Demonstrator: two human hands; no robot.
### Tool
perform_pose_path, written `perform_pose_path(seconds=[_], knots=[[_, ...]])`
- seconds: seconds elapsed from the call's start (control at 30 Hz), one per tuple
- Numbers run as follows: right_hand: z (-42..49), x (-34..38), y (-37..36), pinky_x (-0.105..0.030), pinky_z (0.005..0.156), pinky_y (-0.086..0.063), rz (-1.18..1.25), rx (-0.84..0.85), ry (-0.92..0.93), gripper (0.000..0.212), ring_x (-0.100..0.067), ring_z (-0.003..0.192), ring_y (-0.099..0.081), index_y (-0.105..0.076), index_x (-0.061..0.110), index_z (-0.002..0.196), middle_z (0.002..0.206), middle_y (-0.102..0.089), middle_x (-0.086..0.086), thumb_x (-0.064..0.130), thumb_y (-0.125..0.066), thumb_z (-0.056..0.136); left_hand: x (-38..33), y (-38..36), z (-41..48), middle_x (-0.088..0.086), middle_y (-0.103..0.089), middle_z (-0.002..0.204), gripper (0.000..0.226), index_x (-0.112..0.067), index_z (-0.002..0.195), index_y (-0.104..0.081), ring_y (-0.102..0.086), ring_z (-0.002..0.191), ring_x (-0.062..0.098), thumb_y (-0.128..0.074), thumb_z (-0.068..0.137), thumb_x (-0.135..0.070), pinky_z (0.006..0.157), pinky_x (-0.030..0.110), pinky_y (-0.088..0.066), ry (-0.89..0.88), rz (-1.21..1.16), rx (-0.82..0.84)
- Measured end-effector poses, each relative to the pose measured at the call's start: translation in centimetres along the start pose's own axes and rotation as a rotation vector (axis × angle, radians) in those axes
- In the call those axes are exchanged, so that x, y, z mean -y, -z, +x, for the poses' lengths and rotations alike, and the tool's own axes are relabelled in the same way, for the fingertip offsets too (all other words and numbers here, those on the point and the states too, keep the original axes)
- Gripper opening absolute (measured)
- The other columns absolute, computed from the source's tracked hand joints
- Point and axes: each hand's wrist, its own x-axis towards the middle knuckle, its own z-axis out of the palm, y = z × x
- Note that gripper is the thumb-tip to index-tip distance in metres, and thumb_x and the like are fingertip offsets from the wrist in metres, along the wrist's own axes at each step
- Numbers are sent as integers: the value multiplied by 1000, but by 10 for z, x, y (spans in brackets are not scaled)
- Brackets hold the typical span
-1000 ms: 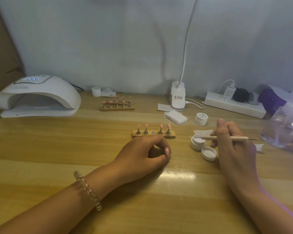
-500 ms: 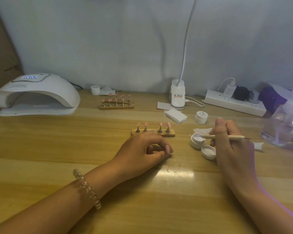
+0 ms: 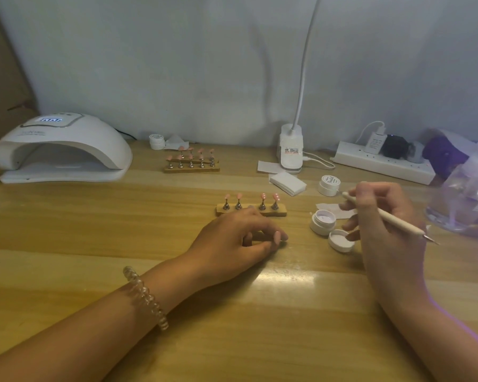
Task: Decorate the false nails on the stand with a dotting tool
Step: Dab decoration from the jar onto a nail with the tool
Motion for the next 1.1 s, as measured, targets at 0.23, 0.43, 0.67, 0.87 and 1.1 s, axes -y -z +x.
perform_pose_path(seconds=[0.23,0.43,0.67,0.87,1.1], knots=[[-24,11,-17,-19,40,-43,303,178,-380,21,-9,43,-53,-52,17,78,55,-63,0,20,-67,92,-5,2,2,-22,-67,85,11,-28,88,-69,-52,65,-16,-74,85,-19,59,9,-32,4,-12,-3],[-25,14,-19,-19,38,-42,259,223,-439,19,-11,39,-50,-48,13,70,50,-62,-7,9,-61,84,-7,-5,-1,-12,-68,90,4,-28,86,-68,-52,65,5,-73,86,-29,64,29,-41,18,-3,-46],[-28,15,-22,-20,39,-44,214,278,-434,16,-9,40,-54,-47,9,71,53,-65,-11,6,-60,80,-7,-6,-1,-21,-68,86,13,-28,88,-68,-55,60,0,-75,84,-17,62,23,-39,7,-121,23],[-28,14,-23,-19,40,-44,209,296,-433,17,-9,41,-54,-45,10,69,53,-65,-13,5,-59,79,-6,-6,0,-18,-70,86,13,-27,86,-68,-56,59,0,-75,84,-18,61,26,-39,6,-165,38],[-27,13,-23,-21,41,-46,172,315,-418,22,-11,43,-56,-40,-4,76,56,-67,-14,5,-59,80,-5,-6,0,-19,-69,87,17,-31,84,-67,-59,62,9,-75,82,-15,62,30,-45,-4,-158,24]])
